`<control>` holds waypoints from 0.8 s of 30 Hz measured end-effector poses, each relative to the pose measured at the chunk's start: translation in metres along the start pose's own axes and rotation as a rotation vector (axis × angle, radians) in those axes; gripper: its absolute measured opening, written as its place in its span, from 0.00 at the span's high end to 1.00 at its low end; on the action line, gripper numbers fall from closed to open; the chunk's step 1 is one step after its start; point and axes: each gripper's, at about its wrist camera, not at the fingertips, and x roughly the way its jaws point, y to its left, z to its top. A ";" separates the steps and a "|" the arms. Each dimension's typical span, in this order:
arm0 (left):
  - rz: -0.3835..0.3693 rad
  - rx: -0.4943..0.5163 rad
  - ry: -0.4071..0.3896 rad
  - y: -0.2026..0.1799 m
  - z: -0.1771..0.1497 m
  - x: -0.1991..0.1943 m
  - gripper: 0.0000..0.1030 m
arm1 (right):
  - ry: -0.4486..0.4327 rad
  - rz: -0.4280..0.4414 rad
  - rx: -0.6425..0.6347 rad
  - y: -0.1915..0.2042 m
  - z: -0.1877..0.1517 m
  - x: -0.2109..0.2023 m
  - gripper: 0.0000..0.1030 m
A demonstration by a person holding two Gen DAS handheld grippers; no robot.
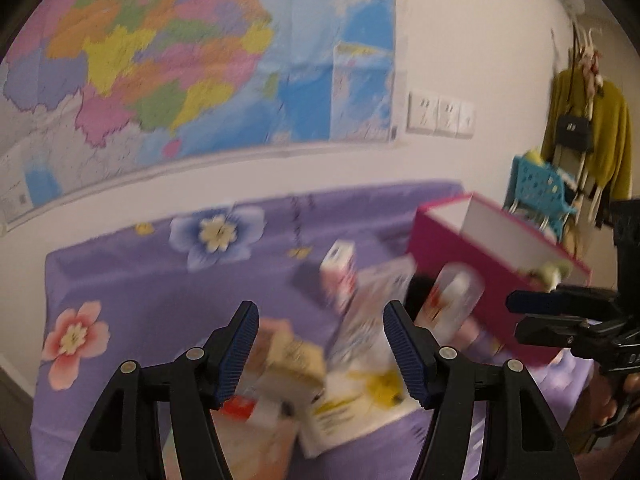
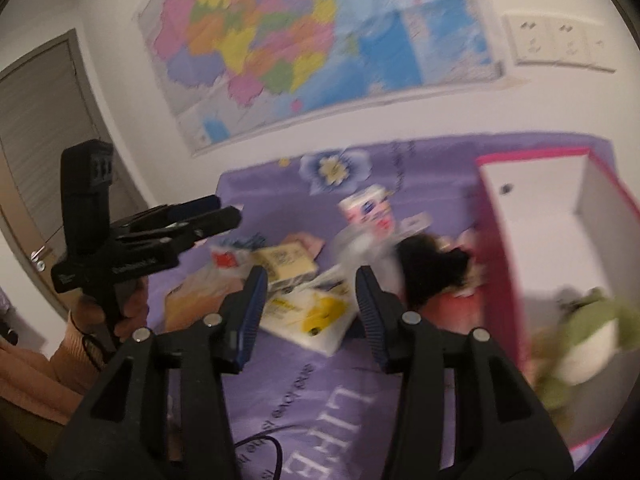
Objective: Organize soft objects
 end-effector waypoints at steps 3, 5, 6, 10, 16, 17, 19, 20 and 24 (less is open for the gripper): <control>0.022 0.028 0.037 0.001 -0.012 0.006 0.36 | 0.056 0.029 0.010 0.009 -0.005 0.026 0.53; 0.031 0.043 0.055 0.002 -0.019 0.008 0.36 | 0.086 0.038 0.023 0.013 -0.008 0.042 0.53; 0.030 0.042 0.060 0.002 -0.021 0.009 0.36 | 0.101 0.023 0.027 0.016 -0.010 0.051 0.53; 0.035 0.040 0.073 0.010 -0.028 0.011 0.36 | 0.128 -0.032 0.023 0.022 -0.013 0.072 0.53; 0.029 0.026 0.081 0.027 -0.030 0.010 0.36 | 0.162 0.017 0.032 0.034 -0.012 0.099 0.53; 0.033 0.026 0.080 0.030 -0.028 0.010 0.36 | 0.170 0.030 0.029 0.036 -0.012 0.103 0.53; 0.024 0.024 0.086 0.037 -0.025 0.013 0.36 | 0.177 0.022 0.015 0.040 -0.011 0.111 0.53; 0.017 0.018 0.092 0.041 -0.023 0.015 0.36 | 0.178 0.025 0.020 0.041 -0.009 0.115 0.53; -0.007 0.013 0.138 0.051 -0.019 0.029 0.45 | 0.188 0.019 0.043 0.044 -0.003 0.134 0.53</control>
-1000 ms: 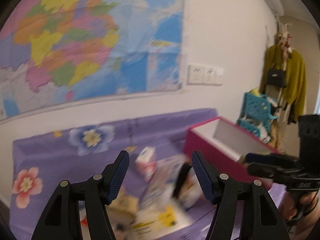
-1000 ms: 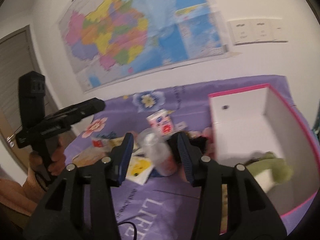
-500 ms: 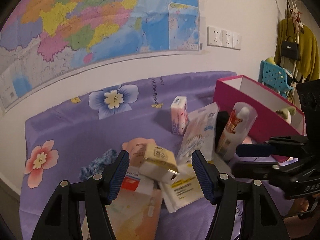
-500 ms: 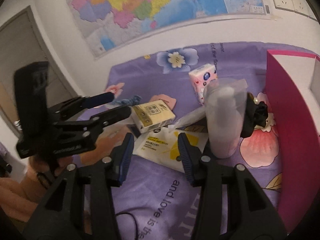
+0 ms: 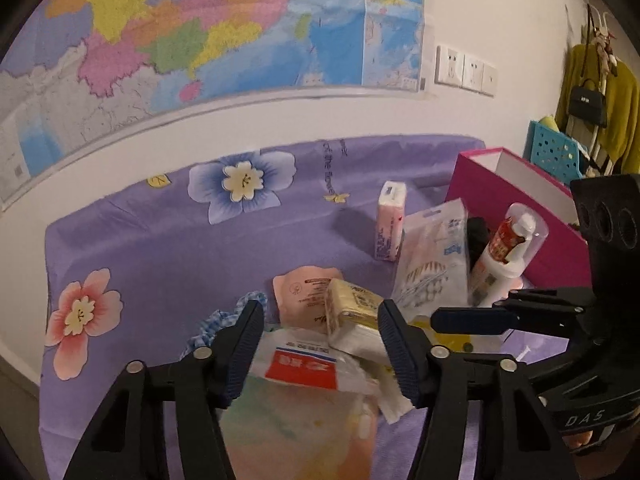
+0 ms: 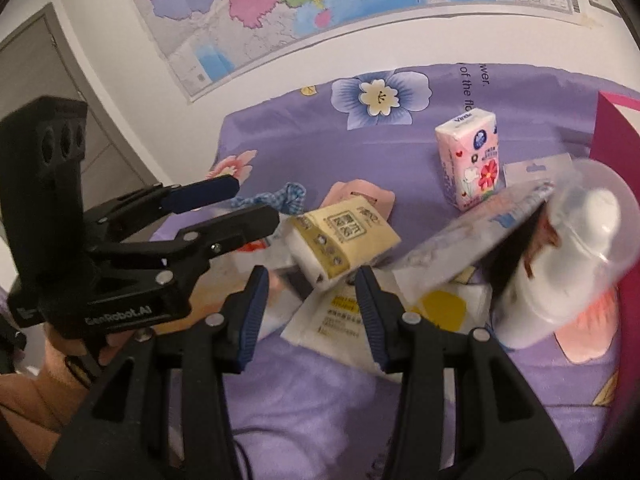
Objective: Organize soft objects
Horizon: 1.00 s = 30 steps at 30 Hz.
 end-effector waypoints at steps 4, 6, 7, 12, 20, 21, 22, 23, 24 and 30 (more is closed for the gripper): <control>-0.054 0.007 0.061 0.006 0.004 0.014 0.58 | 0.022 -0.012 0.029 -0.002 0.006 0.014 0.54; -0.066 0.018 0.094 0.007 0.005 0.021 0.63 | 0.036 -0.028 0.056 -0.007 0.007 0.020 0.54; -0.080 0.020 0.107 0.007 0.005 0.024 0.64 | 0.044 -0.027 0.069 -0.010 0.006 0.023 0.54; -0.159 0.037 0.179 0.007 0.007 0.037 0.75 | 0.060 -0.009 0.111 -0.018 0.005 0.033 0.54; -0.219 0.052 0.241 0.005 0.009 0.057 0.81 | 0.053 -0.003 0.100 -0.019 0.003 0.041 0.77; -0.226 0.050 0.242 0.004 0.010 0.057 0.82 | 0.048 -0.008 0.098 -0.018 0.003 0.041 0.77; -0.229 0.050 0.245 0.003 0.010 0.057 0.82 | 0.047 -0.013 0.097 -0.018 0.003 0.042 0.77; -0.235 0.053 0.246 0.002 0.010 0.057 0.82 | 0.047 -0.017 0.092 -0.018 0.003 0.041 0.77; -0.242 0.051 0.247 0.002 0.010 0.057 0.82 | 0.049 -0.024 0.088 -0.018 0.003 0.040 0.77; -0.180 0.020 0.252 0.011 0.017 0.063 0.77 | 0.013 -0.065 0.113 -0.020 0.008 0.030 0.76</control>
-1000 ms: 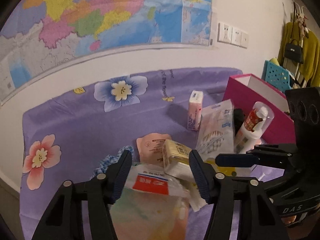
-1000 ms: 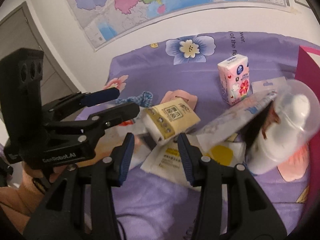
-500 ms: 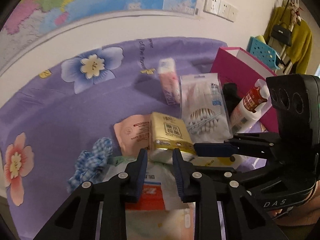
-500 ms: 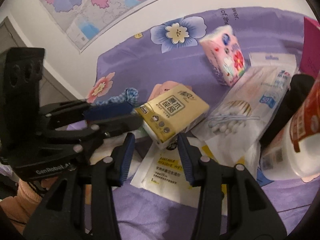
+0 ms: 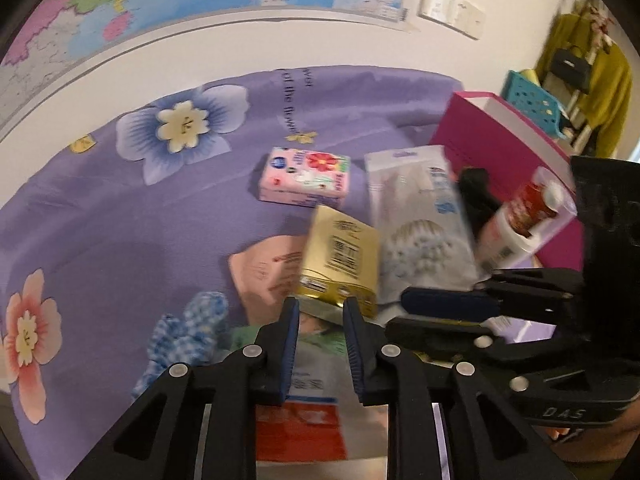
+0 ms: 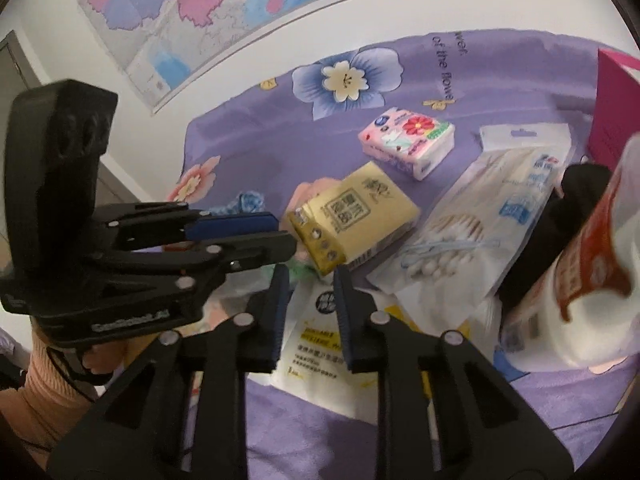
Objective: Organize soft objects
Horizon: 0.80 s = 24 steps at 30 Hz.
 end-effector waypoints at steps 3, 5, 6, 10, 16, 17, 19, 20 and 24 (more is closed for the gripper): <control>-0.006 -0.049 -0.009 0.007 -0.001 -0.003 0.74 | -0.014 -0.011 0.001 0.000 0.006 -0.004 0.75; 0.003 -0.074 -0.015 0.010 -0.003 -0.006 0.71 | -0.024 -0.010 -0.012 0.002 0.010 -0.010 0.74; 0.004 -0.085 -0.015 0.010 -0.004 -0.008 0.70 | -0.026 -0.011 -0.027 0.004 0.013 -0.015 0.72; -0.026 -0.119 -0.030 0.007 -0.006 -0.015 0.65 | -0.036 0.013 -0.111 0.016 0.031 -0.042 0.67; -0.035 -0.161 -0.015 0.001 -0.004 -0.012 0.56 | -0.080 0.037 -0.196 0.005 0.076 -0.095 0.54; -0.044 -0.171 -0.009 -0.001 -0.003 -0.010 0.56 | -0.076 0.031 -0.191 -0.002 0.084 -0.100 0.54; -0.029 -0.168 -0.003 -0.005 -0.002 -0.007 0.56 | -0.073 0.007 -0.186 -0.015 0.096 -0.105 0.54; -0.026 -0.166 0.001 -0.006 -0.002 -0.006 0.56 | -0.058 0.006 -0.180 -0.023 0.100 -0.105 0.54; 0.016 -0.169 -0.004 -0.007 0.004 -0.004 0.56 | 0.045 -0.005 -0.115 -0.056 0.106 -0.092 0.54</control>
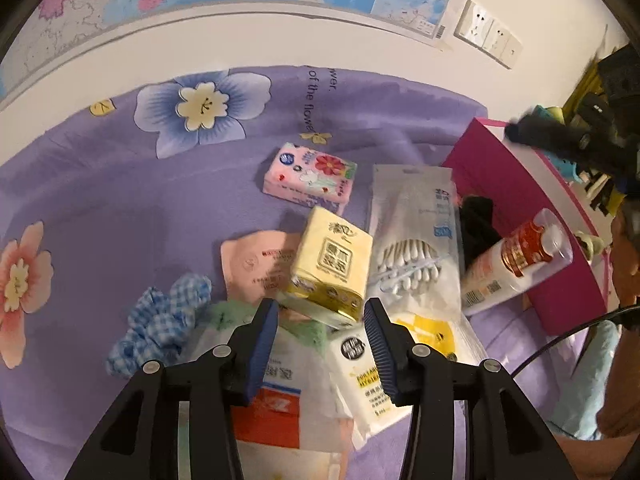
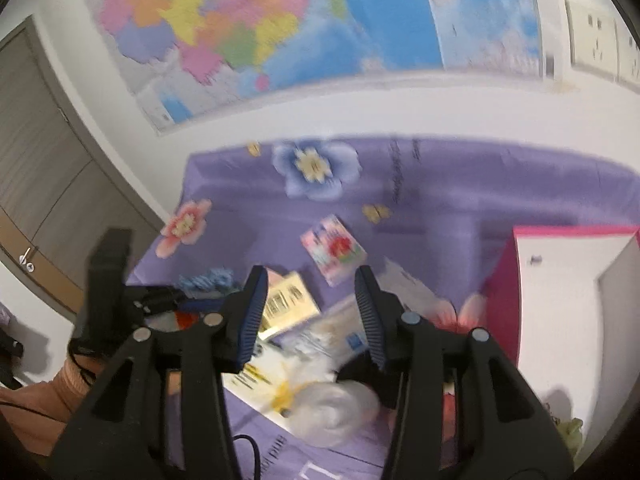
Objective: Organize soft objects
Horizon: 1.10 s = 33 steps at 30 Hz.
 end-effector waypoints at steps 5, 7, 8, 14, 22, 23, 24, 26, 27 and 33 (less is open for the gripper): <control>0.041 0.002 -0.027 0.001 0.007 -0.001 0.55 | 0.136 -0.059 0.064 -0.027 -0.007 0.027 0.54; 0.027 0.008 -0.039 -0.004 0.009 -0.002 0.55 | 0.159 -0.070 0.082 -0.033 -0.006 0.033 0.54; 0.019 0.021 -0.045 -0.008 0.009 -0.003 0.55 | 0.163 -0.075 0.089 -0.035 -0.004 0.035 0.54; -0.103 0.136 -0.061 -0.044 0.000 -0.009 0.55 | 0.240 -0.120 0.123 -0.054 0.014 0.064 0.54; -0.114 0.152 0.003 -0.055 -0.007 0.013 0.55 | 0.326 -0.241 0.095 -0.059 0.015 0.093 0.54; -0.105 0.151 0.006 -0.056 -0.007 0.014 0.56 | 0.324 -0.247 0.088 -0.059 0.014 0.092 0.54; -0.097 0.152 0.008 -0.057 -0.005 0.017 0.55 | 0.319 -0.256 0.080 -0.057 0.012 0.090 0.54; -0.102 0.157 0.008 -0.060 -0.004 0.020 0.55 | 0.300 -0.277 0.071 -0.055 0.010 0.086 0.54; -0.108 0.158 0.012 -0.062 -0.003 0.022 0.55 | 0.287 -0.272 0.073 -0.054 0.009 0.082 0.54; -0.105 0.173 0.034 -0.070 -0.004 0.038 0.55 | 0.291 -0.255 0.096 -0.053 0.006 0.071 0.54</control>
